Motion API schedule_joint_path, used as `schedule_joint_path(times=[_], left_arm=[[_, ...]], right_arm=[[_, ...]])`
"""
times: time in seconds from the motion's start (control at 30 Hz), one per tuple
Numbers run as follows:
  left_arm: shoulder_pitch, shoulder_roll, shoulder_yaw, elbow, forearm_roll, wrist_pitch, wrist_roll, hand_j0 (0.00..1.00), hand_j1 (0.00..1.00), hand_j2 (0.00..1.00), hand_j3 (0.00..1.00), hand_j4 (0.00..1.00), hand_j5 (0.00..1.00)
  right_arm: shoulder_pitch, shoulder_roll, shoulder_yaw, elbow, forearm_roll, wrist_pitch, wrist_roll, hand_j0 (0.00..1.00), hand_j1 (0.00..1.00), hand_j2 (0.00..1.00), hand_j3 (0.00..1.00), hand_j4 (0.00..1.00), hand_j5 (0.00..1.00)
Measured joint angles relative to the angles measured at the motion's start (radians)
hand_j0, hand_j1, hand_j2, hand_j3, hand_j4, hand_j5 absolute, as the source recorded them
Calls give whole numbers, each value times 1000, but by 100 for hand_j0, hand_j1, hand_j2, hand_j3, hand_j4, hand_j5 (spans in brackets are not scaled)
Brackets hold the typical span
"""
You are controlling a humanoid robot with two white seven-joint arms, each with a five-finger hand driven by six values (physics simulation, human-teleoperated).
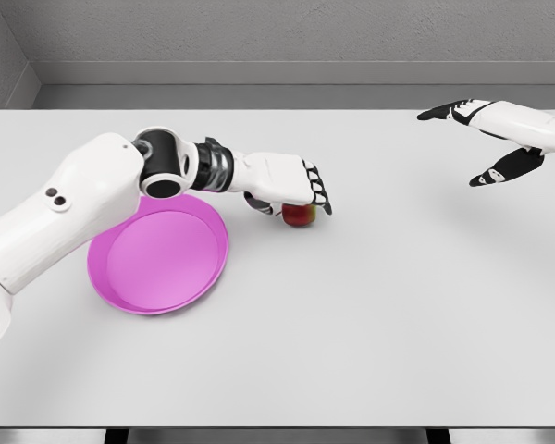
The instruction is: Put the apple on the plate with both arms
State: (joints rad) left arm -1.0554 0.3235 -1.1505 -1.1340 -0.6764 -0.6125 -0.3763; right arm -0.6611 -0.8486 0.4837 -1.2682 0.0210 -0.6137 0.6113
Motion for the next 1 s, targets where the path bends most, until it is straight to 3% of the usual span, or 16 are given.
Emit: schedule_joint_path(times=[0.47, 1.0], left_arm=[[-2, -4, 0, 0, -20, 0, 0, 87, 87, 87, 87, 87, 87], [12, -31, -1, 5, -100, 0, 1, 87, 87, 87, 87, 87, 87]], right_arm=[[2, 0, 0, 0, 0, 0, 0, 100, 100, 100, 100, 100, 100], [0, -14, 0, -3, 0, 0, 0, 100, 100, 100, 100, 100, 100]])
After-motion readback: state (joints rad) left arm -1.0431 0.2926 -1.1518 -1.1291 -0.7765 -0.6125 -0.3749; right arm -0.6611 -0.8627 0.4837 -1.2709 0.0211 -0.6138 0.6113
